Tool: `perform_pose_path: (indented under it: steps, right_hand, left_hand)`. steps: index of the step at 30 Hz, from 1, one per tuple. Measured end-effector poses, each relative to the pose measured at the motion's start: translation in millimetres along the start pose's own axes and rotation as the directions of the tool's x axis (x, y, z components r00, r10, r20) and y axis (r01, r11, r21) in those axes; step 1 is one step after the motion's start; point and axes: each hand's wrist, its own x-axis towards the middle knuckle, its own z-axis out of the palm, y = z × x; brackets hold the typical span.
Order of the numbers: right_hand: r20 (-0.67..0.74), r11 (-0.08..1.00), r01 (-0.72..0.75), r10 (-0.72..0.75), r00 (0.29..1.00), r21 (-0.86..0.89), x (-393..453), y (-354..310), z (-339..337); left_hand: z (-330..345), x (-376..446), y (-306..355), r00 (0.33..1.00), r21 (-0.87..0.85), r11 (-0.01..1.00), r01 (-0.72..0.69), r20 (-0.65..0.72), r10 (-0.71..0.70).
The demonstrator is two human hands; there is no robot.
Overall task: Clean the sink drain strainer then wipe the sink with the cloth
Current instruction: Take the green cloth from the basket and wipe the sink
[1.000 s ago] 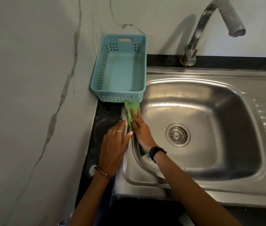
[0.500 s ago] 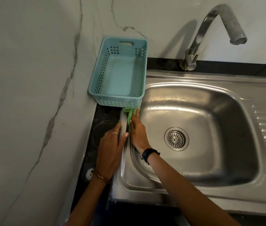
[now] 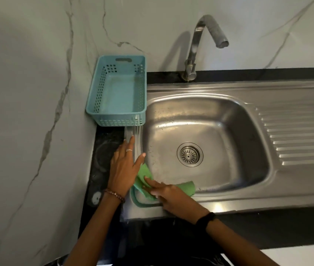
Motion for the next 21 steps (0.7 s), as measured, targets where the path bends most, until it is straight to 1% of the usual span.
perform_pose_path:
  steps: [3,7,10,12,15,16,18,21]
  right_hand:
    - [0.037,0.998,-0.042,0.043,0.998,-0.038,-35.5,16.9,-15.8]
    - [0.012,0.982,-0.167,0.168,0.986,-0.086,-85.6,52.9,-49.1]
    - [-0.012,0.952,-0.277,0.278,0.961,-0.134,-122.4,86.2,-77.2]
    - [-0.03,0.905,-0.365,0.368,0.929,-0.217,-144.4,110.7,-95.3]
    - [-0.126,0.767,-0.55,0.541,0.831,-0.332,-171.5,145.2,-121.6]
    - [-0.153,0.728,-0.579,0.567,0.809,-0.367,-175.7,154.5,-129.2]
    - [-0.187,0.703,-0.58,0.558,0.809,-0.411,-176.1,169.6,-141.2]
    - [-0.25,0.713,-0.56,0.502,0.828,-0.421,-165.3,187.6,-157.5]
  left_hand:
    - [5.5,-4.0,4.3,0.999,0.034,0.999,-0.035,0.018,0.034]
    - [16.9,-12.6,14.5,0.996,0.016,0.996,-0.085,0.028,0.085]
    - [28.9,-16.8,28.2,0.993,0.063,0.995,-0.083,0.089,0.077]
    - [34.6,-18.4,35.4,0.991,0.161,0.986,-0.034,0.137,0.012]
    - [40.3,-17.6,46.0,0.981,0.262,0.965,0.031,0.179,-0.08]
    - [41.7,-17.4,49.0,0.979,0.281,0.959,0.041,0.182,-0.095]
    - [44.3,-16.0,54.1,0.979,0.32,0.946,0.052,0.173,-0.112]
    - [46.4,-11.2,59.7,0.982,0.376,0.922,0.089,0.123,-0.144]
